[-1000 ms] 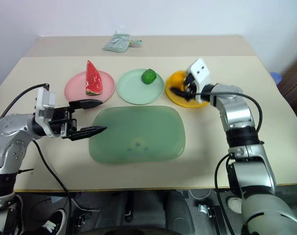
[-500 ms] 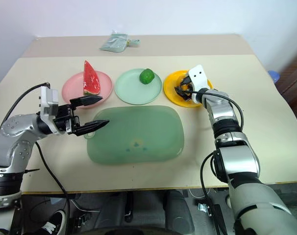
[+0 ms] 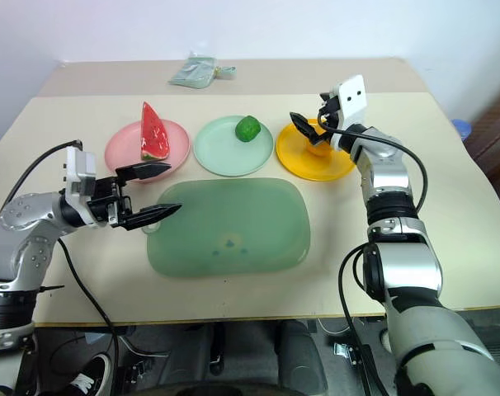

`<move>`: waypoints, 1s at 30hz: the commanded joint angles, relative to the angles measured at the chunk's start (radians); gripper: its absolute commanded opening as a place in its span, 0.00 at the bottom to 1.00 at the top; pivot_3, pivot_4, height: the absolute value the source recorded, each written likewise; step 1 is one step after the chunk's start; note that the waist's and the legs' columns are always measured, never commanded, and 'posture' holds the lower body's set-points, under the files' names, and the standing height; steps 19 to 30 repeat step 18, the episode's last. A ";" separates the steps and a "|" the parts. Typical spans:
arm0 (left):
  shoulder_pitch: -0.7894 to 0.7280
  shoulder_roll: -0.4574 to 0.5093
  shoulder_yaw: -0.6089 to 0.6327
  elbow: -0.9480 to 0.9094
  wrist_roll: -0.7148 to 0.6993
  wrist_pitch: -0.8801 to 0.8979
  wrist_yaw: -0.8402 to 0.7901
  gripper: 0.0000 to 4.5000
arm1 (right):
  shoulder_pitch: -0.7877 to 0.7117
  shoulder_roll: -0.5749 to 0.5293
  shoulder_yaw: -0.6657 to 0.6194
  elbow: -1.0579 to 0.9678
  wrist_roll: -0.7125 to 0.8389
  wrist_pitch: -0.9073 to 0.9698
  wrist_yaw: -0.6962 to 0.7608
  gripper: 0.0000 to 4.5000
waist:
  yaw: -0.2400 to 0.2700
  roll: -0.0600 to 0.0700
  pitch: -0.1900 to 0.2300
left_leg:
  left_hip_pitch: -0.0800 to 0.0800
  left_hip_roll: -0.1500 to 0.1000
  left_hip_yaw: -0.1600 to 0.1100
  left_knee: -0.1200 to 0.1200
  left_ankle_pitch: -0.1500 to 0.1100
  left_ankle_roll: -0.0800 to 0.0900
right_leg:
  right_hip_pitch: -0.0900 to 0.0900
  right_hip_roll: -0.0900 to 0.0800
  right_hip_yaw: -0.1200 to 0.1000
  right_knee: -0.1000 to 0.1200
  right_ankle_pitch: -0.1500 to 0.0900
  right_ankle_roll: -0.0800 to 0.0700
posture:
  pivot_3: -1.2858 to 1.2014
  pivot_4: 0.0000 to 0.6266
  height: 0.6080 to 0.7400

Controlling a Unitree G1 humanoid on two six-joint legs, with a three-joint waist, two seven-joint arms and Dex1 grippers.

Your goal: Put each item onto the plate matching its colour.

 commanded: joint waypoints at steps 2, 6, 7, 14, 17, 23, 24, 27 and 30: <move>-0.003 0.048 0.067 0.037 -0.032 -0.027 -0.073 1.00 | 0.206 -0.096 0.014 -0.453 0.195 0.177 0.249 0.99 | 0.009 0.000 0.000 | 0.000 0.000 0.000 0.000 0.000 0.000 | 0.000 0.000 0.000 -0.001 0.000 0.000 | 0.52 0.24 1.00; 0.021 0.075 0.094 0.034 -0.061 -0.009 -0.125 1.00 | 0.348 -0.165 0.023 -0.716 0.298 0.303 0.337 0.99 | 0.000 0.000 0.000 | 0.000 0.000 0.001 0.001 0.000 0.000 | 0.000 -0.001 0.000 0.001 0.000 0.000 | 0.52 0.24 1.00; 0.035 0.082 0.099 0.030 -0.064 -0.002 -0.130 1.00 | 0.381 -0.191 0.027 -0.758 0.324 0.344 0.364 0.99 | -0.003 0.000 0.000 | 0.001 0.000 0.000 0.001 0.000 0.000 | 0.001 0.000 0.000 0.001 0.000 0.000 | 0.52 0.24 1.00; 0.070 0.091 0.102 0.023 -0.051 -0.015 -0.128 1.00 | 0.532 -0.278 0.091 -0.848 0.276 0.331 0.438 0.99 | 0.001 0.000 0.000 | 0.001 0.000 0.000 0.001 0.000 0.000 | 0.001 0.000 0.000 0.000 0.000 0.000 | 0.52 0.24 1.00; 0.056 0.076 0.081 0.018 -0.041 -0.019 -0.115 1.00 | 0.510 -0.254 0.099 -0.811 0.251 0.301 0.409 0.99 | 0.000 0.000 0.000 | 0.001 0.000 0.000 0.003 0.000 0.000 | 0.001 0.000 0.000 0.001 0.000 0.000 | 0.52 0.24 1.00; 0.048 0.071 0.075 0.018 -0.041 -0.018 -0.112 1.00 | 0.503 -0.247 0.102 -0.807 0.246 0.298 0.402 0.99 | 0.000 0.000 0.000 | 0.001 0.000 0.000 0.003 0.000 0.000 | 0.001 0.000 0.000 0.001 0.000 0.000 | 0.52 0.24 1.00; 0.048 0.071 0.075 0.018 -0.041 -0.018 -0.112 1.00 | 0.503 -0.247 0.102 -0.807 0.246 0.298 0.402 0.99 | 0.000 0.000 0.000 | 0.001 0.000 0.000 0.003 0.000 0.000 | 0.001 0.000 0.000 0.001 0.000 0.000 | 0.52 0.24 1.00; 0.048 0.071 0.075 0.018 -0.041 -0.018 -0.112 1.00 | 0.503 -0.247 0.102 -0.807 0.246 0.298 0.402 0.99 | 0.000 0.000 0.000 | 0.001 0.000 0.000 0.003 0.000 0.000 | 0.001 0.000 0.000 0.001 0.000 0.000 | 0.52 0.24 1.00; 0.048 0.071 0.075 0.018 -0.041 -0.018 -0.112 1.00 | 0.503 -0.247 0.102 -0.807 0.246 0.298 0.402 0.99 | 0.000 0.000 0.000 | 0.001 0.000 0.000 0.003 0.000 0.000 | 0.001 0.000 0.000 0.001 0.000 0.000 | 0.52 0.24 1.00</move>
